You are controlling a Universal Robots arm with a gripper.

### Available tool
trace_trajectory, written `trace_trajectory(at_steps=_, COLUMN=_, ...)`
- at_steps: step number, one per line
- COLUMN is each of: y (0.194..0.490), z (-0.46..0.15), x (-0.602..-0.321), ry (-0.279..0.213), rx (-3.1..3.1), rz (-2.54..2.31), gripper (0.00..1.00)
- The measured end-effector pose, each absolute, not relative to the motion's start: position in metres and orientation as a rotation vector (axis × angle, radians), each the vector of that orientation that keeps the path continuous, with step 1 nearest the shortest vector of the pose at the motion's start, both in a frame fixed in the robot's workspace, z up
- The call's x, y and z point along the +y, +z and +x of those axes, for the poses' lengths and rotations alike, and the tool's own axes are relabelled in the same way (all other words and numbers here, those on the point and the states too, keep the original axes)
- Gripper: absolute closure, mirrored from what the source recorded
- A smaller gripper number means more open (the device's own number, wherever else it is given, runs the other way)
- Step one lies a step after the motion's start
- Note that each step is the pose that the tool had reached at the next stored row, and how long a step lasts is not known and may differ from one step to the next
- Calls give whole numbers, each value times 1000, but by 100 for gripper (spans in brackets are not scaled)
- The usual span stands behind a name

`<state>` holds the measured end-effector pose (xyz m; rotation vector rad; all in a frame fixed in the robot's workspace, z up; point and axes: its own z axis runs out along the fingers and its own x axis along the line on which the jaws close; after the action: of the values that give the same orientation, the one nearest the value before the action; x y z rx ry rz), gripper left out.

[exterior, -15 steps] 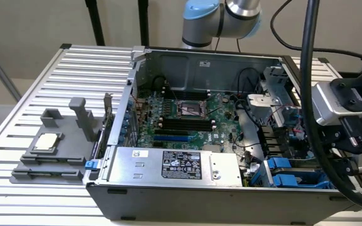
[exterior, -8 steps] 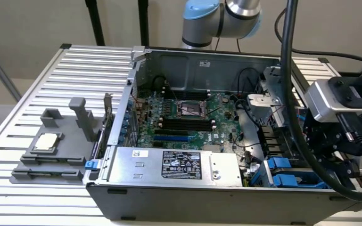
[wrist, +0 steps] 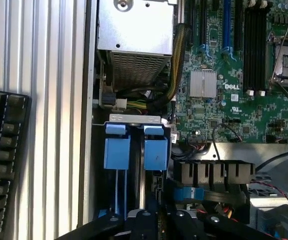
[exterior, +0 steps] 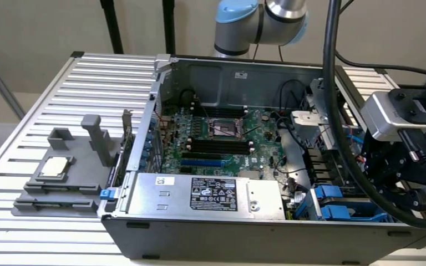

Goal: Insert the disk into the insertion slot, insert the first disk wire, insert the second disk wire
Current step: 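Insert the first disk wire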

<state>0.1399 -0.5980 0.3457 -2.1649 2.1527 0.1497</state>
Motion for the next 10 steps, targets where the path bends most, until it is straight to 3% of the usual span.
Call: trace_trajectory(at_steps=10, y=346, z=140, x=-596, ry=145, rx=2151, rz=-2163, gripper=84)
